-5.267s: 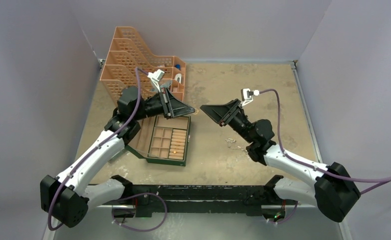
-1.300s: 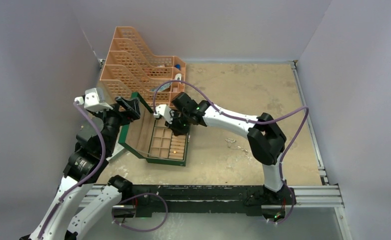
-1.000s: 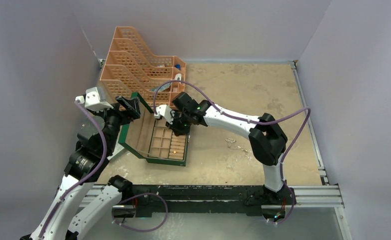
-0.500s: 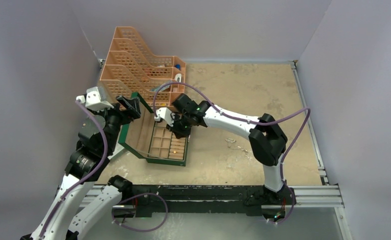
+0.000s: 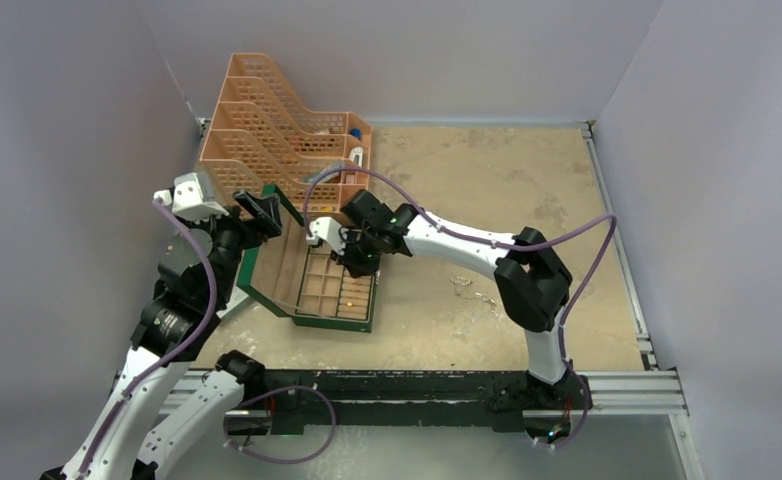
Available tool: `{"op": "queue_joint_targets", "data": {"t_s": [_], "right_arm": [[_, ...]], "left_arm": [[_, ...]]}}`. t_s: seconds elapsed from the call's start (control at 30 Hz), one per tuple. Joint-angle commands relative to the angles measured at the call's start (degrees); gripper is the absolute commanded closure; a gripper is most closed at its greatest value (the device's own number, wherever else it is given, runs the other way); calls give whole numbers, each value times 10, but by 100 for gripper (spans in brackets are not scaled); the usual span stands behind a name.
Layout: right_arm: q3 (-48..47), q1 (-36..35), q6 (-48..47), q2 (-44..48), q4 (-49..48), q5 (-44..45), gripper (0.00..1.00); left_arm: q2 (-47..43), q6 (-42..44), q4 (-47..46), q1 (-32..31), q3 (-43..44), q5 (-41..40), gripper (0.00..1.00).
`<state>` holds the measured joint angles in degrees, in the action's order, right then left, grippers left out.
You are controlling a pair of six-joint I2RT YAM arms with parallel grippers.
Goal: Organize the mixed jewelry
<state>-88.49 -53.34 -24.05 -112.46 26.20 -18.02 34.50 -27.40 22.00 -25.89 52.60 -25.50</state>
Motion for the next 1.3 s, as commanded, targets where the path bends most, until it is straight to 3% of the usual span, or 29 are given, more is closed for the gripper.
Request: {"op": "queue_joint_targets", "data": {"t_s": [0.0,0.6,0.8,1.07,1.27], "right_arm": [[-12,-5,-3,-7,-5,7,100],[-4,-5,-15,-25,18,15,96],[-52,-2,30,-26,54,-15,65],[-54,7,82,43,43,-53,49],[14,20,174,108,-85,1,45]], "left_arm": [[3,2,-14,4,3,5,22],[5,2,-14,7,2,8,22],[7,0,-14,7,3,9,22],[11,-16,-12,7,4,26,22],[19,-36,6,7,15,43,21]]}}
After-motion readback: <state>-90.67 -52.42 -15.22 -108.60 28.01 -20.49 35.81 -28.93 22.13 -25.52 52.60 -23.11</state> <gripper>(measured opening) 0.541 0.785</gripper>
